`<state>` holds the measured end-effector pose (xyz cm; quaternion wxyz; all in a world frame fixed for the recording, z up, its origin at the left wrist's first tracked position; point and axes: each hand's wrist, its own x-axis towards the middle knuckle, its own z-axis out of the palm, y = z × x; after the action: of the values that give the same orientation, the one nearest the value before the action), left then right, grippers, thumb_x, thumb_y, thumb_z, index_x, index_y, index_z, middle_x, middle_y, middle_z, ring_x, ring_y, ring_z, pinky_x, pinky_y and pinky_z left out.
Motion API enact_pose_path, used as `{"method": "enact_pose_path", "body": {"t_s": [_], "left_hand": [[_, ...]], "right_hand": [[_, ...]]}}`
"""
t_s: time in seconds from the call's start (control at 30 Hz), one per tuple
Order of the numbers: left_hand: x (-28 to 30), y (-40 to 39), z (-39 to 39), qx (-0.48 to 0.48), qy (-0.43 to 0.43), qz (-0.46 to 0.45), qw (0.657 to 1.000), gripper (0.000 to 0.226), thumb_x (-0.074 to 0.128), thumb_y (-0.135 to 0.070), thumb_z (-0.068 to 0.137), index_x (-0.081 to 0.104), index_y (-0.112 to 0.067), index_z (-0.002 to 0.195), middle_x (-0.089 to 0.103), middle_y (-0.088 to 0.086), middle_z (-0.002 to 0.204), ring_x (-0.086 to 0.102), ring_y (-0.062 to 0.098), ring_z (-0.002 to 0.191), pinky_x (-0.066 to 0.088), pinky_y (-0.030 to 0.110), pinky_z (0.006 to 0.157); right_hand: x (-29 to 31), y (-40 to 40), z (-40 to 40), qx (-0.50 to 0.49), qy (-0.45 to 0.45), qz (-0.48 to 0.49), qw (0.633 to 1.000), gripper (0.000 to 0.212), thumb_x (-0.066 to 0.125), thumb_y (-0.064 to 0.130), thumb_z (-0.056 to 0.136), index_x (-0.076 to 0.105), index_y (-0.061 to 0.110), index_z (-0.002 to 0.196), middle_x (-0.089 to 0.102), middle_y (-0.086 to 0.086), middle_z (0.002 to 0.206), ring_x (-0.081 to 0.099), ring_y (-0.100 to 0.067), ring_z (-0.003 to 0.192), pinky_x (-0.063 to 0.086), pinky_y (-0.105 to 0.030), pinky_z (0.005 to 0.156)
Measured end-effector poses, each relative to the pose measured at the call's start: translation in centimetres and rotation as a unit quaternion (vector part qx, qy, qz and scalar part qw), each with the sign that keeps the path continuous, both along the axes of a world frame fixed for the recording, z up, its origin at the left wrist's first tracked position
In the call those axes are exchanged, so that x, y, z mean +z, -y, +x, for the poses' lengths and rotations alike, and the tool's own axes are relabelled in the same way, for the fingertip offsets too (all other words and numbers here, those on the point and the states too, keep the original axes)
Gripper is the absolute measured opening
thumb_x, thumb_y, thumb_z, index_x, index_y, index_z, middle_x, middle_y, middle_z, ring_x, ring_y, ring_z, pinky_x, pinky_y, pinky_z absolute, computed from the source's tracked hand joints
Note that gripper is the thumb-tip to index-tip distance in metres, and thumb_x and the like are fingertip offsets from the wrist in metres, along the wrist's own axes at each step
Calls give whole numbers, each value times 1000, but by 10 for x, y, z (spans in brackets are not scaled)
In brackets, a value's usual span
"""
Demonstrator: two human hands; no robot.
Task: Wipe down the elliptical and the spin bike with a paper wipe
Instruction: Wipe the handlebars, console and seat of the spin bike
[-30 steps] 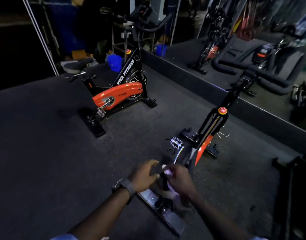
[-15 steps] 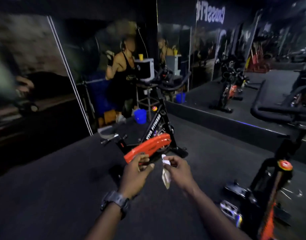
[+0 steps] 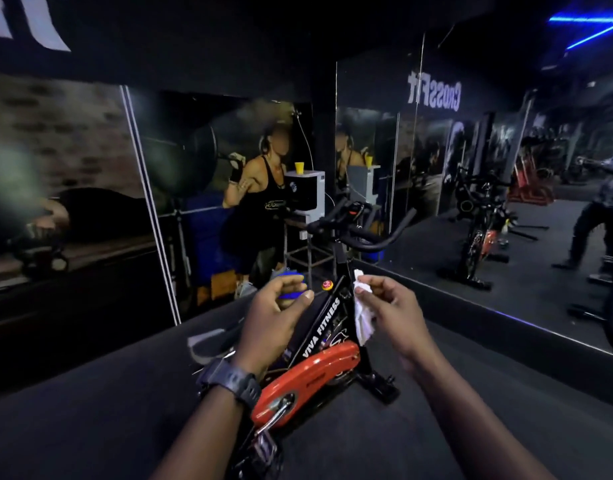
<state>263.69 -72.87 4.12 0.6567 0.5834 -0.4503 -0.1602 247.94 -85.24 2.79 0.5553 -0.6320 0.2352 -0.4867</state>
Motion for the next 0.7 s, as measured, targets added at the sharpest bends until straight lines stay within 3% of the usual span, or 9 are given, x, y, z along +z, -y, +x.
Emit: {"method": "enact_pose_path", "body": {"t_s": [0.13, 0.27, 0.43, 0.57, 0.7], "left_hand": [[-3, 72, 61, -29, -3, -9, 1000, 25, 71, -13, 88, 66, -13, 113, 71, 3, 105, 65, 7, 94, 53, 23, 84], [-2, 145, 114, -74, -20, -5, 997, 23, 67, -8, 90, 65, -7, 113, 70, 5, 100, 64, 9, 87, 51, 12, 72], [6, 231, 161, -108, -4, -4, 994, 23, 67, -10, 91, 66, -6, 114, 71, 7, 102, 64, 10, 88, 48, 11, 71], [0, 290, 184, -131, -14, -7, 991, 20, 65, -9, 93, 67, -6, 112, 70, 7, 100, 64, 12, 89, 50, 15, 77], [-9, 360, 198, -125, -55, -18, 990, 15, 62, -5, 94, 65, -7, 109, 68, 7, 95, 64, 13, 83, 51, 14, 72]], "right_hand": [[-1, 50, 76, -13, -10, 0, 1000, 31, 73, 15, 84, 66, 13, 114, 72, -7, 89, 67, -15, 80, 53, -32, 77], [2, 101, 132, -72, -57, -31, 995, 43, 75, 28, 74, 66, 16, 115, 73, -8, 97, 69, -24, 93, 53, -45, 91], [15, 165, 171, -107, -47, -7, 993, 36, 72, 11, 84, 64, 15, 118, 73, -3, 95, 68, -12, 83, 53, -32, 81], [5, 215, 190, -151, -61, -14, 987, 36, 73, 9, 82, 65, 14, 117, 73, -7, 102, 67, -12, 88, 52, -30, 86], [-10, 278, 193, -189, -79, -18, 979, 35, 74, 10, 81, 65, 20, 114, 74, -1, 97, 68, -11, 90, 53, -30, 86]]}}
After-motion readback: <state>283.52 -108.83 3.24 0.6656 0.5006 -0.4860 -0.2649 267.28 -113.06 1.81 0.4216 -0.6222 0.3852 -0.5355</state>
